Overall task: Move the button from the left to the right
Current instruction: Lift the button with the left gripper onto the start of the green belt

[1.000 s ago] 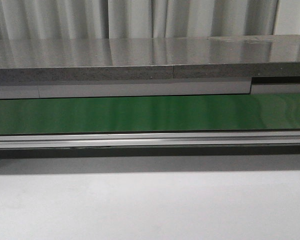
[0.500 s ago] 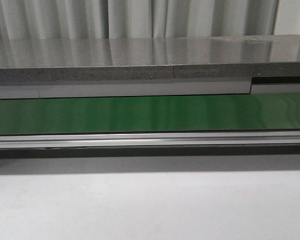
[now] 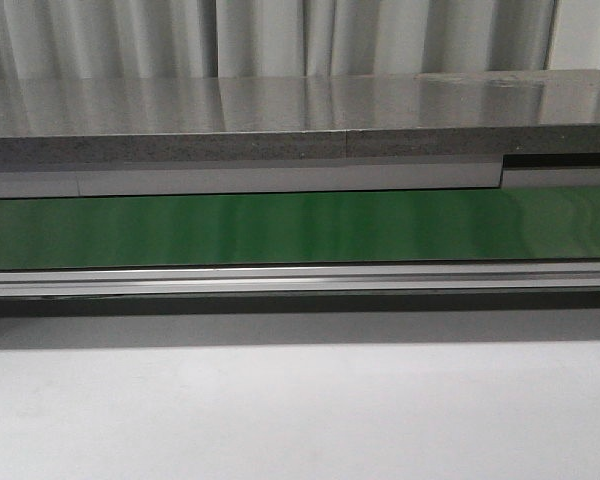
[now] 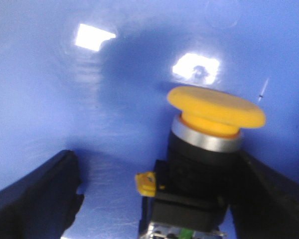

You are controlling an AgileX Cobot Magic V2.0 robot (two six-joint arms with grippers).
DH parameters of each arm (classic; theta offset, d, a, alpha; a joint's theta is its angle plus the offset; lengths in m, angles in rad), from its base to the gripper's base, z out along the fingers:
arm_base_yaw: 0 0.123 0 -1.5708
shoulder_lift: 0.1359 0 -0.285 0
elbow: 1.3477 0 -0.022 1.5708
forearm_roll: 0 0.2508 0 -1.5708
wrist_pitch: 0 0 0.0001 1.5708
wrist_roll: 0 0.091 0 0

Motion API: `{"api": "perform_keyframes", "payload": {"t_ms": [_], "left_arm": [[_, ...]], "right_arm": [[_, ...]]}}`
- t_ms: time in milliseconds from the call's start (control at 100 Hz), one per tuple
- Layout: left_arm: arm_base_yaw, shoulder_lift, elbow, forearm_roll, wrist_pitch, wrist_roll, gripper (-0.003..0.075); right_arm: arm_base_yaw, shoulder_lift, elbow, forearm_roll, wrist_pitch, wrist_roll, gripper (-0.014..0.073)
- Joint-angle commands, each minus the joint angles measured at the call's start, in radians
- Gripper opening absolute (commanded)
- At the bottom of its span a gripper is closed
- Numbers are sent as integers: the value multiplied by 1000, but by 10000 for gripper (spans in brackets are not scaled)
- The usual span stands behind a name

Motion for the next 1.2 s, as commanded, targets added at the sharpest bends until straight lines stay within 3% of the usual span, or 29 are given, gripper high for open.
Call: {"api": "perform_keyframes", "payload": {"t_ms": [0,250,390,740,1190], "left_arm": [[1,-34,-24,-17,-21,-2,458],[1,-34,-74,-20,12,-2,108],[1,-54,-114,-32,47,-2,-17],[-23,-214,-162,-82,122,33,-19],[-204,-294,-132,-78,155,47,-19]], "right_arm": [[2,-16,-18,-7,-86,-4,-67],[2,-16,-18,-7,-86,-4,-67],[2,-16,-18,-7,-86,-4,-67],[2,-16,-18,-7,-86,-4,-67],[2,-16,-18,-7,-86,-4,-67]]}}
